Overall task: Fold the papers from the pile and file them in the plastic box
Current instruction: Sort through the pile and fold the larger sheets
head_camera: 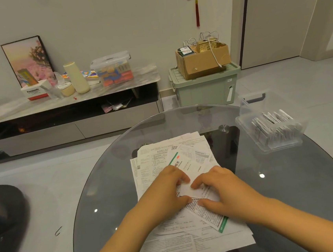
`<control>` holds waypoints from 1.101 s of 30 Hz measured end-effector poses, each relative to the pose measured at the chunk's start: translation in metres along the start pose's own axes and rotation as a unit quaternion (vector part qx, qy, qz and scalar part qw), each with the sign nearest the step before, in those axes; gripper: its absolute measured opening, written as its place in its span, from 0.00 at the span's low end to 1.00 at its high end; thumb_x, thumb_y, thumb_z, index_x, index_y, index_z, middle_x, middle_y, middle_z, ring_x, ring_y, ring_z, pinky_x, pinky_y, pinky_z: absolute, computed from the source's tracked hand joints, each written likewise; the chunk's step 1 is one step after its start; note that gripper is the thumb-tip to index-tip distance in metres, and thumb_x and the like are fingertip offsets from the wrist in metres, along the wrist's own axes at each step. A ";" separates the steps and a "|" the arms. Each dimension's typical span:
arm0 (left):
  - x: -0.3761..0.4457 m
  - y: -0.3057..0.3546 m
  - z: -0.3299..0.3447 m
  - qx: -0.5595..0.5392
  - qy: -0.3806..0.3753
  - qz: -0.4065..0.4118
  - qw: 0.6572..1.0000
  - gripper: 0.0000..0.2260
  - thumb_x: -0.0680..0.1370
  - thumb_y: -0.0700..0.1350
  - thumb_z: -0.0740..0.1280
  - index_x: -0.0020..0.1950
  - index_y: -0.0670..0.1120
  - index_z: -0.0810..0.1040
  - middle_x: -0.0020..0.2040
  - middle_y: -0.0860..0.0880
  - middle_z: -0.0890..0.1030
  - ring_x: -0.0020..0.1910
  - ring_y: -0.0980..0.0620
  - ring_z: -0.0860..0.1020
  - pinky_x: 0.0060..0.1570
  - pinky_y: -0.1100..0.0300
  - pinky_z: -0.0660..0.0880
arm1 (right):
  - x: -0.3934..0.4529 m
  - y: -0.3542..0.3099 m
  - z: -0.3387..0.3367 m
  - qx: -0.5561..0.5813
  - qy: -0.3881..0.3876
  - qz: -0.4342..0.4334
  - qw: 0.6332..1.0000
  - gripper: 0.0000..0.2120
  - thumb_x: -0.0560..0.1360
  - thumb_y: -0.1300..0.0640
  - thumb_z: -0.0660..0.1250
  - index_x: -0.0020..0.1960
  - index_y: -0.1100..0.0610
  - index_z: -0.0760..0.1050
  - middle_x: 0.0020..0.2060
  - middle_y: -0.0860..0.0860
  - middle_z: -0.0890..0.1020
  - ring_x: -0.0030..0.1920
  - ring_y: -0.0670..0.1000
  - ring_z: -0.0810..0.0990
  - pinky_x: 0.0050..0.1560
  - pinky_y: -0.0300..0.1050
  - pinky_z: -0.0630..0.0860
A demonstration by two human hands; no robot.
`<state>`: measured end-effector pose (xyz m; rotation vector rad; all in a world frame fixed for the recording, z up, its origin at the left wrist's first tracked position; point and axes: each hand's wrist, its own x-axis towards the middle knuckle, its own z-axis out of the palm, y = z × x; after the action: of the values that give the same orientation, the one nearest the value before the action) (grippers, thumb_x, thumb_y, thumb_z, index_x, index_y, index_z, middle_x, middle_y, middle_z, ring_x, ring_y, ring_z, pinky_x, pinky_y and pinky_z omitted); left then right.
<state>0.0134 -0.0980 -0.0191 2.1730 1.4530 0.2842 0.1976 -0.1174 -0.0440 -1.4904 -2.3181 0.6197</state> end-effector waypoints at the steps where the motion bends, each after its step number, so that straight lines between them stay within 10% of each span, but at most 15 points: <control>1: 0.001 -0.001 0.001 0.005 0.004 0.009 1.000 0.17 0.72 0.48 0.72 0.59 0.53 0.73 0.57 0.58 0.69 0.50 0.61 0.70 0.55 0.65 0.71 | 0.000 0.000 0.000 -0.006 0.005 0.000 1.000 0.16 0.74 0.42 0.64 0.61 0.37 0.68 0.57 0.40 0.69 0.59 0.42 0.65 0.60 0.35 0.64; 21: 0.015 -0.002 0.016 -0.089 0.106 -0.025 0.990 0.08 0.78 0.45 0.65 0.54 0.55 0.70 0.42 0.55 0.76 0.40 0.58 0.75 0.42 0.65 0.72 | 0.018 0.009 0.007 0.122 0.122 0.046 0.984 0.16 0.75 0.55 0.67 0.58 0.40 0.68 0.40 0.44 0.75 0.42 0.43 0.74 0.44 0.32 0.72; 33: 0.020 -0.007 0.016 0.007 0.093 0.039 0.995 0.07 0.76 0.48 0.68 0.54 0.52 0.79 0.52 0.58 0.73 0.52 0.60 0.71 0.54 0.66 0.69 | 0.026 0.014 0.000 -0.044 0.073 -0.029 0.996 0.14 0.76 0.47 0.64 0.60 0.48 0.78 0.57 0.41 0.73 0.60 0.43 0.63 0.59 0.33 0.60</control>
<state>0.0237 -0.0824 -0.0386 2.2680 1.4743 0.5175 0.1978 -0.0887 -0.0508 -1.4487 -2.2925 0.3837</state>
